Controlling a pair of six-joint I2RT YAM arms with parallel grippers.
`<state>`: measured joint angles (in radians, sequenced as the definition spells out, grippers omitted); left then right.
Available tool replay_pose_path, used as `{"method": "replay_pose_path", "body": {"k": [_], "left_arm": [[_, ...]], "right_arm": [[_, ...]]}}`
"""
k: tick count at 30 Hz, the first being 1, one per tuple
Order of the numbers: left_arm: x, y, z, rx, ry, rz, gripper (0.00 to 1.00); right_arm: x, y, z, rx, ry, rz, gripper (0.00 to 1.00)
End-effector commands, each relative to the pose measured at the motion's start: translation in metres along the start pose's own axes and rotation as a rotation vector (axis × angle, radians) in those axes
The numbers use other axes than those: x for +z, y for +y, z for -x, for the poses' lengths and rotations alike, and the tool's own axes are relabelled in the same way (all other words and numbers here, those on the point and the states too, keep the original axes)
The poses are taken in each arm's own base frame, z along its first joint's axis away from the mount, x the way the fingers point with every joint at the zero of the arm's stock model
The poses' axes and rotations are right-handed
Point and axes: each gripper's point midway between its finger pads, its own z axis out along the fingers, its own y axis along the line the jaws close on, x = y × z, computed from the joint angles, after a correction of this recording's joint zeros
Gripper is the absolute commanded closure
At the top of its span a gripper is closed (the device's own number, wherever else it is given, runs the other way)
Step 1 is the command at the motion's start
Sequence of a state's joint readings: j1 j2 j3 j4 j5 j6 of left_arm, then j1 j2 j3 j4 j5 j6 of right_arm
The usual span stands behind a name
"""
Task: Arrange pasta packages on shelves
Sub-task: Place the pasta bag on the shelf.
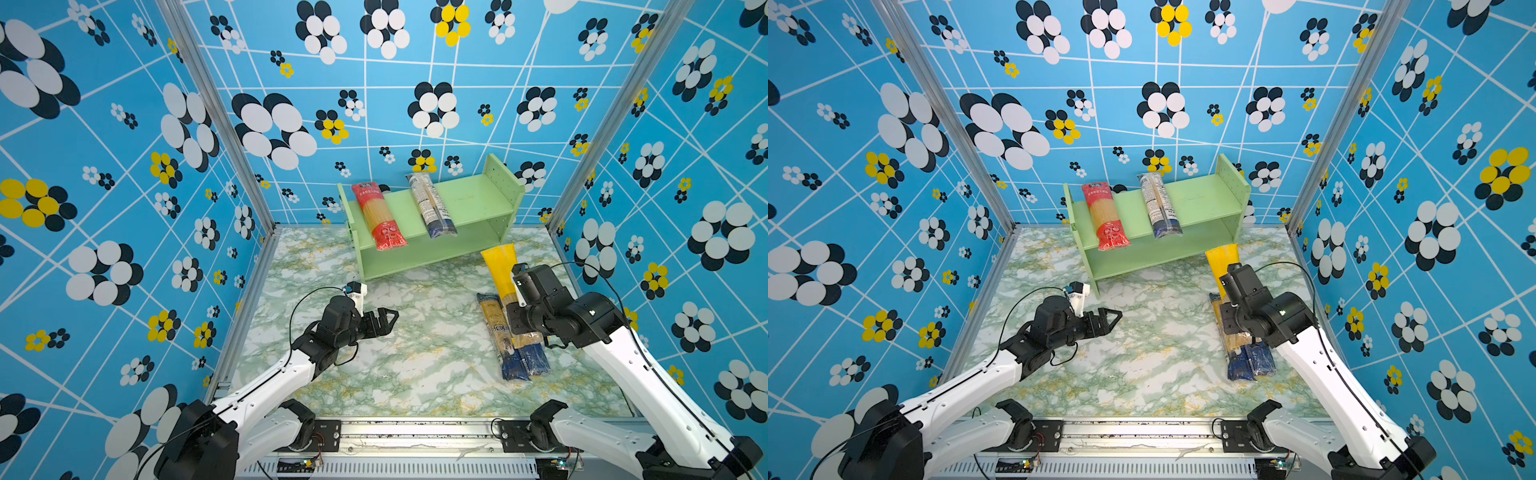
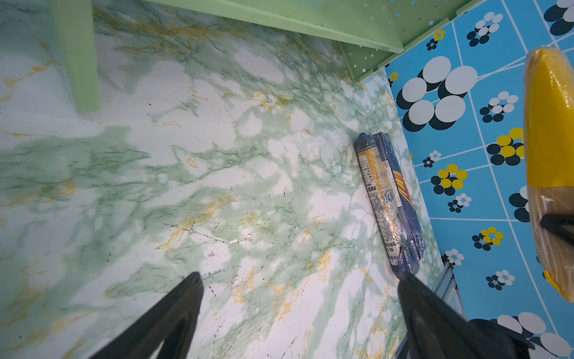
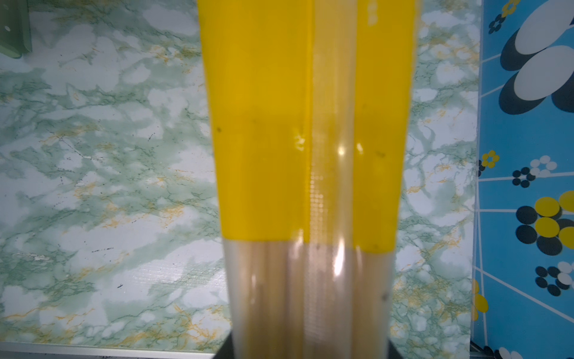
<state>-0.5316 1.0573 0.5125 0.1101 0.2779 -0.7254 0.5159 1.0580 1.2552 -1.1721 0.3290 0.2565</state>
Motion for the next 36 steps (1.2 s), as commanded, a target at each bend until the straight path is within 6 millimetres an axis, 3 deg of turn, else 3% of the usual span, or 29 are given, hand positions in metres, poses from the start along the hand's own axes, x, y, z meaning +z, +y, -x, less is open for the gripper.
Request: {"method": "replay_pose_path", "body": {"k": [1, 9, 20, 36], "left_arm": [[0.001, -0.003, -0.002, 0.011, 0.005, -0.018, 0.01], [0.001, -0.006, 0.000, 0.017, 0.006, -0.022, 0.01], [-0.003, -0.004, 0.000, 0.007, -0.012, -0.020, 0.01], [0.000, -0.007, 0.003, 0.008, -0.007, -0.028, 0.01]], "right_arm": [[-0.022, -0.013, 0.038, 0.027, -0.152, -0.044, 1.00], [-0.033, -0.021, 0.066, 0.007, -0.202, -0.077, 1.00], [-0.053, -0.030, 0.118, -0.014, -0.281, -0.102, 1.00], [-0.087, -0.027, 0.197, -0.013, -0.446, -0.084, 1.00]]}}
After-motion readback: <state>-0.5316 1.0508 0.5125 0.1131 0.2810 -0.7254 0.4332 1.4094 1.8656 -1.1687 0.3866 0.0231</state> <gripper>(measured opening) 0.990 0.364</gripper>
